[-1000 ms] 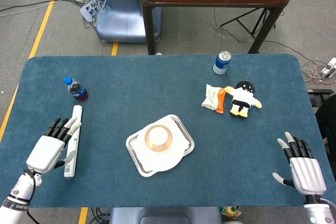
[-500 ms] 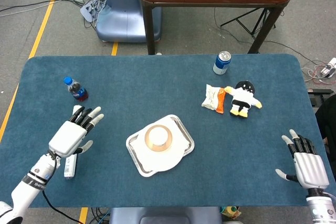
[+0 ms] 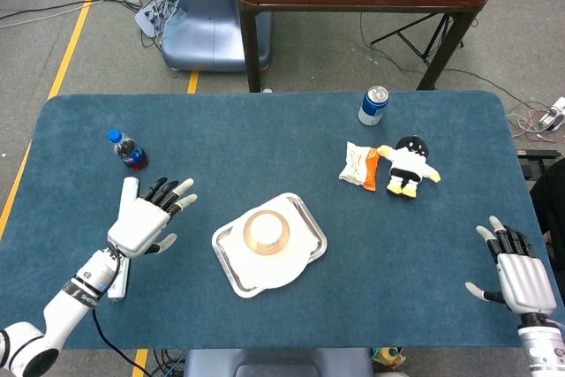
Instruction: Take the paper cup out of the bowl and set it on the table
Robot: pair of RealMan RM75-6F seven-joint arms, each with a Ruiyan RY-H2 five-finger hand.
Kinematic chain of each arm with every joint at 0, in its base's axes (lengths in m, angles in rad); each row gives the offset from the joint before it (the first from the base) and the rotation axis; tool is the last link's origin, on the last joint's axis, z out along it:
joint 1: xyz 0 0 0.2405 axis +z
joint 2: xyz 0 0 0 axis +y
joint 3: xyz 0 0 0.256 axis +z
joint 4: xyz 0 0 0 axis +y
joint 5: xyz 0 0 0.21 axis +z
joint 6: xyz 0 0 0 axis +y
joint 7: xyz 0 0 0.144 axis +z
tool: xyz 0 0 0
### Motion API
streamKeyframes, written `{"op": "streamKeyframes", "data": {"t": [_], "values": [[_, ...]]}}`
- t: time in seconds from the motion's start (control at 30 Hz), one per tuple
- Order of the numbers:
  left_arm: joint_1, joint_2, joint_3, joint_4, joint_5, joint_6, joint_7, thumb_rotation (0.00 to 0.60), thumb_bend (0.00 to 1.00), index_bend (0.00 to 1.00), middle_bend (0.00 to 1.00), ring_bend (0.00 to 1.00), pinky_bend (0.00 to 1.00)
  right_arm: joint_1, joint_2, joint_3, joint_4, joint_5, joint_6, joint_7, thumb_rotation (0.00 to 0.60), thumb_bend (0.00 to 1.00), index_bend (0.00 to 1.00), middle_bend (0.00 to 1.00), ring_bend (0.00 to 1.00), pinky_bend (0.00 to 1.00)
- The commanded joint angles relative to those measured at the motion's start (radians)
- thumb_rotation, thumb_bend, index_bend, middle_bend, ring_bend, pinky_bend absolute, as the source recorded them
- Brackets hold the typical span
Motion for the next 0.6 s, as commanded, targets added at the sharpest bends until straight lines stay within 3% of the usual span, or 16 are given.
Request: {"op": "streamKeyframes", "data": {"t": [0.03, 0.6], "values": [[-0.003, -0.011, 0.005, -0.012, -0.004, 0.004, 0.018, 0.600, 0.32, 0.13, 0.01, 0.00, 0.00, 0.002, 0.002, -0.001, 0.001, 0.002, -0.004, 0.005, 0.600, 0.20, 0.00, 0.00, 0.00, 0.00], [-0.029, -0.073, 0.029, -0.100, -0.019, 0.003, 0.140, 0.600, 0.32, 0.15, 0.01, 0.00, 0.00, 0.004, 0.013, -0.018, -0.010, -0.028, 0.002, 0.032, 0.600, 0.20, 0.00, 0.00, 0.00, 0.00]]}}
